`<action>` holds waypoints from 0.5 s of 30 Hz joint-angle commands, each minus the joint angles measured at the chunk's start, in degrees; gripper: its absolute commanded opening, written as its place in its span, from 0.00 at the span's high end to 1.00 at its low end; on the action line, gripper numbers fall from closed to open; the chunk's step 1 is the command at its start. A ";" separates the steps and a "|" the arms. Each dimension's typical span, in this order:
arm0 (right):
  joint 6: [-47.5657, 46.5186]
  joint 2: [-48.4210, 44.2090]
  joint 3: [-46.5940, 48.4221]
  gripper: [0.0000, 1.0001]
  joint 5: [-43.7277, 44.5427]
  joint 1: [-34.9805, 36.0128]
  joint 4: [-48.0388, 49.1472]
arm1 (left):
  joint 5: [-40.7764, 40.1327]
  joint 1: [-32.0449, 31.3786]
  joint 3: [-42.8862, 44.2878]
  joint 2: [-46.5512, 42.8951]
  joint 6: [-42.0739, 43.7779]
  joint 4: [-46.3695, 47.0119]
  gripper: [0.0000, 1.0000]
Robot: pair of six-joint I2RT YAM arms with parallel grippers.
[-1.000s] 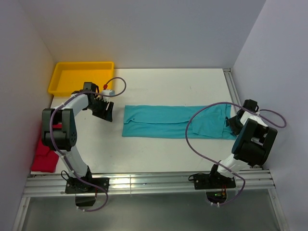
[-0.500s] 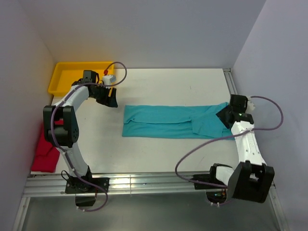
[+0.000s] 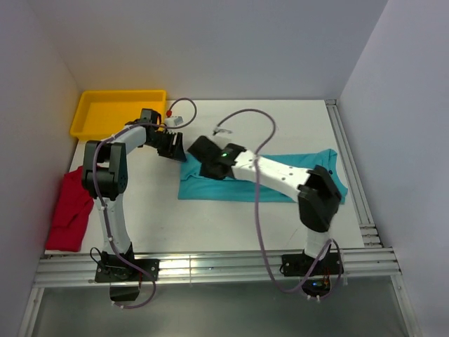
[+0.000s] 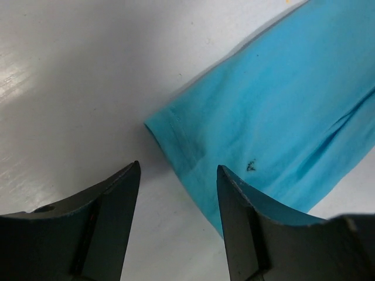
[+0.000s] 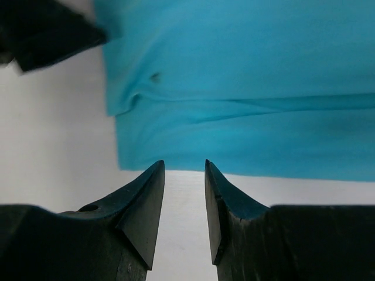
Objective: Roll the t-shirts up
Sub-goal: Roll the tshirt
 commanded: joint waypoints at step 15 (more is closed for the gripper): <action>1.82 29.44 28.79 0.61 6.09 12.38 -7.71 | 4.13 -0.14 4.13 6.11 -2.19 1.39 0.49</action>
